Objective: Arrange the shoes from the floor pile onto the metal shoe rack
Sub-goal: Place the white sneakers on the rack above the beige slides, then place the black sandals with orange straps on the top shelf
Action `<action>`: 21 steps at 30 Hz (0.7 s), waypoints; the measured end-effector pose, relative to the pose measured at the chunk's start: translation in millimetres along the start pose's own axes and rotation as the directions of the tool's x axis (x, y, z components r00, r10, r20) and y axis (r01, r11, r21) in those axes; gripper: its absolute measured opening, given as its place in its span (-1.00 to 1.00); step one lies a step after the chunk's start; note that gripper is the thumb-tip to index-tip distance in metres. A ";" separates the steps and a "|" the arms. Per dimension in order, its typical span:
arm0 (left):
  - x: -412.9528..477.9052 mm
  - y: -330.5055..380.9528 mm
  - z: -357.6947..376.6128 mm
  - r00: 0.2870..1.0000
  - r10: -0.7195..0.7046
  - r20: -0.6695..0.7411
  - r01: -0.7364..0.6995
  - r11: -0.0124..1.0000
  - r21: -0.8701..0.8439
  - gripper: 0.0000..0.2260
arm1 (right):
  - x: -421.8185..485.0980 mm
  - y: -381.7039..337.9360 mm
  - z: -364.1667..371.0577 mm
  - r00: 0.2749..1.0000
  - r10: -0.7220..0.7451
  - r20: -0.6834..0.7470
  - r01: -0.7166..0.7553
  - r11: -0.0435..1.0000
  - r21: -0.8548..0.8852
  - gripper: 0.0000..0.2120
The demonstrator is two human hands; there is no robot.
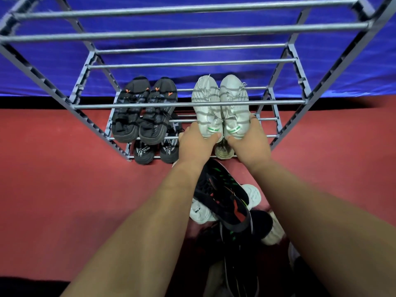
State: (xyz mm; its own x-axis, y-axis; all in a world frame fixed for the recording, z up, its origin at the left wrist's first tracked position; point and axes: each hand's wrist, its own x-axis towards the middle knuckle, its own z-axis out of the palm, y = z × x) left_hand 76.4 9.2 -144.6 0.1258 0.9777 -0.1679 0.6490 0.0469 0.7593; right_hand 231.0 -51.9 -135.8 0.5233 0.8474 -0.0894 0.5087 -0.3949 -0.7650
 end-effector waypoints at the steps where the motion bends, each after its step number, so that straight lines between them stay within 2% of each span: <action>1: 0.6 -0.3 -1.3 1.000 0.000 0.015 0.000 1.000 0.007 -0.51 | -1.2 -0.6 0.5 1.000 -0.005 0.001 0.005 1.000 0.000 -0.30; 4: -1.5 -2.4 -7.6 0.998 0.033 0.047 -0.033 0.999 -0.005 -0.56 | -9.6 -0.7 -1.0 0.999 -0.046 -0.019 0.044 0.995 -0.086 -0.35; 6: -11.1 -9.7 -9.5 0.998 0.056 -0.006 -0.057 0.998 -0.035 -0.63 | -23.0 3.8 -1.6 0.995 -0.070 -0.077 0.058 0.987 -0.151 -0.42; 9: -35.4 -30.9 -7.5 0.996 -0.025 -0.086 0.022 0.999 -0.035 -0.80 | -50.2 21.6 3.0 0.979 -0.121 -0.161 0.089 0.977 -0.196 -0.62; 11: -50.9 -50.0 -3.4 0.990 -0.142 -0.001 0.142 0.989 0.046 -0.84 | -66.3 37.1 8.8 0.993 -0.107 -0.043 0.097 0.978 -0.186 -0.75; 13: -66.2 -71.0 1.0 0.955 -0.263 0.138 0.231 0.950 0.210 -0.77 | -80.3 52.0 15.1 0.977 -0.041 0.209 0.086 0.974 -0.211 -0.79; 14: -75.0 -80.3 2.7 0.925 -0.322 0.199 0.262 0.924 0.277 -0.71 | -86.8 58.6 18.9 0.939 -0.005 0.345 0.108 0.954 -0.278 -0.69; 16: -92.3 -93.8 5.8 0.860 -0.410 0.303 0.301 0.888 0.347 -0.60 | -99.6 67.4 28.2 0.831 0.120 0.543 0.176 0.870 -0.462 -0.27; 18: -104.0 -101.6 8.5 0.821 -0.429 0.376 0.299 0.885 0.357 -0.54 | -111.6 70.1 36.9 0.790 0.202 0.578 0.249 0.757 -0.605 0.06; 21: -110.8 -111.1 9.0 0.830 -0.399 0.391 0.279 0.902 0.330 -0.54 | -122.3 68.7 46.1 0.799 0.184 0.572 0.328 0.664 -0.672 0.24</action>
State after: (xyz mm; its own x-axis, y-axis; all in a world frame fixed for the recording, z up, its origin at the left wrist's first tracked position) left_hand -3.0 -106.2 -216.0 0.1386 0.7126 -0.6877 0.8678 0.2472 0.4310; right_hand 170.4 -166.3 -206.9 0.1208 0.8078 -0.5769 0.9687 -0.2228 -0.1092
